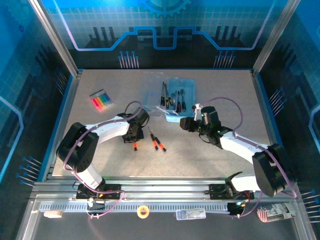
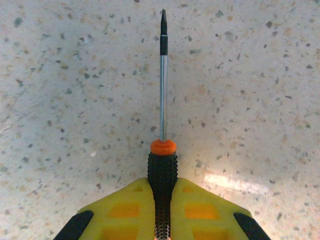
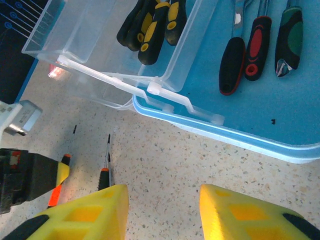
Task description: Pack the tool kit
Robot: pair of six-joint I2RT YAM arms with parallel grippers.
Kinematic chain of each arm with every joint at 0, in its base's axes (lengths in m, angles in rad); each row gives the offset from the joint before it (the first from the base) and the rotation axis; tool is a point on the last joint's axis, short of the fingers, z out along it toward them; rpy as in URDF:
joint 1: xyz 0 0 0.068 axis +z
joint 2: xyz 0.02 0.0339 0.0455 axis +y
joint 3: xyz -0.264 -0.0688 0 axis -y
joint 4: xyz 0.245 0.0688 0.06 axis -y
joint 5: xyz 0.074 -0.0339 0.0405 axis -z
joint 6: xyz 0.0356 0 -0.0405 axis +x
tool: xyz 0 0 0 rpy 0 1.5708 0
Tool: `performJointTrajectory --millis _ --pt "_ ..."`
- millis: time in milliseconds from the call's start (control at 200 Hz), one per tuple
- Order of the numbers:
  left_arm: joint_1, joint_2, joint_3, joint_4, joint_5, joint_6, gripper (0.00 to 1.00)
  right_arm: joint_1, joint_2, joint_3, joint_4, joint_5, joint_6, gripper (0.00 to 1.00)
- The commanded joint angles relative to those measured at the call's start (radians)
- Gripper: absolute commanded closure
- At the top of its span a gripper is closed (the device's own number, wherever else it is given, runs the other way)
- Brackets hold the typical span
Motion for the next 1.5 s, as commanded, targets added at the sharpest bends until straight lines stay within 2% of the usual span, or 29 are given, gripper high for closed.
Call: performJointTrajectory --millis 0,220,450,580,825,996,1246,1496 --pt "-0.009 -0.067 0.008 -0.065 -0.012 0.032 0.95 -0.012 0.023 -0.010 0.040 -0.003 0.016 0.57" --pt "-0.012 -0.162 0.085 -0.153 -0.038 0.072 0.94 -0.014 -0.002 -0.030 0.040 0.040 0.028 0.57" --pt "-0.012 -0.158 0.323 -0.238 -0.042 0.178 0.94 -0.020 -0.048 -0.108 0.158 0.087 0.055 0.53" --pt "-0.013 -0.079 0.489 -0.266 -0.048 0.264 0.94 -0.021 -0.063 -0.128 0.179 0.111 0.063 0.51" --pt "-0.009 0.163 0.844 -0.304 -0.019 0.418 0.95 -0.026 -0.066 -0.135 0.179 0.131 0.068 0.50" --pt "-0.004 0.328 1.060 -0.344 -0.018 0.473 0.96 -0.027 -0.074 -0.135 0.170 0.133 0.071 0.50" --pt "0.024 0.475 1.215 -0.351 0.005 0.460 0.97 -0.027 -0.088 -0.136 0.166 0.119 0.083 0.50" --pt "0.044 0.534 1.236 -0.316 0.023 0.424 0.97 -0.027 -0.073 -0.134 0.174 0.085 0.099 0.49"
